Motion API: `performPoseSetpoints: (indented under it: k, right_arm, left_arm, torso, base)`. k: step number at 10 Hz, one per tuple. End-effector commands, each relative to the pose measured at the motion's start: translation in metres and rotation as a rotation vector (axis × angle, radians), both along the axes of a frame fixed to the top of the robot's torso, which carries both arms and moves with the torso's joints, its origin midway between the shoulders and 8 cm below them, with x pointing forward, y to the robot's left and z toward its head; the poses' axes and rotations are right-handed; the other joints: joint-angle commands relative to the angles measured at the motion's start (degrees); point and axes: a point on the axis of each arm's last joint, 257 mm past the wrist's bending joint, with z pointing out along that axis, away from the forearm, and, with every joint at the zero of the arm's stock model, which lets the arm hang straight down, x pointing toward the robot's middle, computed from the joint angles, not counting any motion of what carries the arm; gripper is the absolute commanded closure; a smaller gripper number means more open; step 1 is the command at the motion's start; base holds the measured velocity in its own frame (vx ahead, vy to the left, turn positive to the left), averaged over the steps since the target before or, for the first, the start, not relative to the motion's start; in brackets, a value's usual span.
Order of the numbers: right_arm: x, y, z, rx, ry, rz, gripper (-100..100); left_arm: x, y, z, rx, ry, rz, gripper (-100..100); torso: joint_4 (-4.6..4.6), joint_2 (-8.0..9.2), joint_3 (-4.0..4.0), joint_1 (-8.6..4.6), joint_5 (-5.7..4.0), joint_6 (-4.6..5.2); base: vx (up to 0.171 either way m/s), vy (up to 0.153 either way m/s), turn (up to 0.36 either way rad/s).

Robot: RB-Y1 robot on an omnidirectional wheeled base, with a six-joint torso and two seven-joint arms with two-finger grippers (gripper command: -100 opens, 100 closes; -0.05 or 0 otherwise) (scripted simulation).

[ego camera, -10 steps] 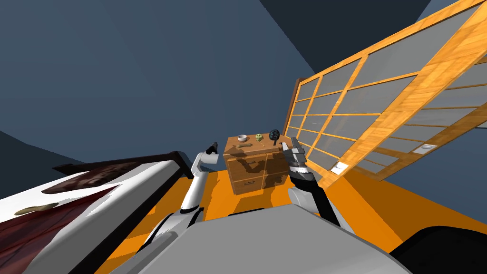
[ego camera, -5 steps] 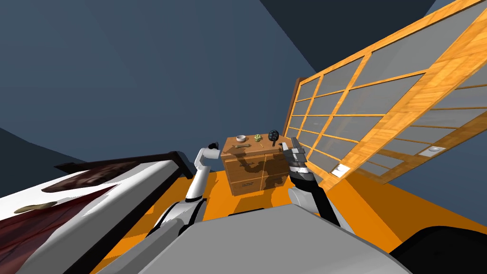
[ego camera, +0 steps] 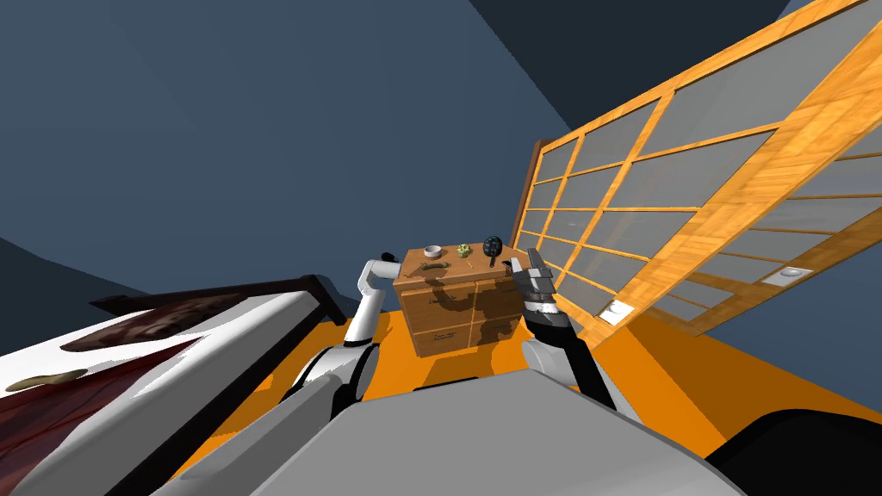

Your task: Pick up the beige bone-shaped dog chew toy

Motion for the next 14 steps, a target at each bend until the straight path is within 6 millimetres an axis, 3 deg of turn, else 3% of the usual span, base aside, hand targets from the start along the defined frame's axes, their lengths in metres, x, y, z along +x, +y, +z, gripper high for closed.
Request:
performPoseSetpoints:
  k: [1,10,14]
  right_arm:
    - [0.000,0.000,0.000,0.000,0.000,0.000,0]
    - [0.000,0.000,0.000,0.000,0.000,0.000,0]
    - [0.000,0.000,0.000,0.000,0.000,0.000,0]
  left_arm:
    - [-0.002,-0.002,-0.007,-0.013,0.043,0.008,-100]
    - [-0.006,-0.040,-0.023,-0.141,0.309,0.009,-100]
    - [-0.014,-0.046,-0.033,-0.171,0.407,0.018,-100]
  torso:
    - [0.00,0.00,0.00,0.00,0.00,0.00]
    - [-0.03,-0.08,-0.05,-0.04,-0.01,-0.01]
    - [-0.02,0.00,-0.01,0.12,0.02,-0.03]
  base:
    - [0.043,-0.079,-0.001]
    - [0.047,-0.100,-0.019]
    - [0.043,-0.076,-0.018]
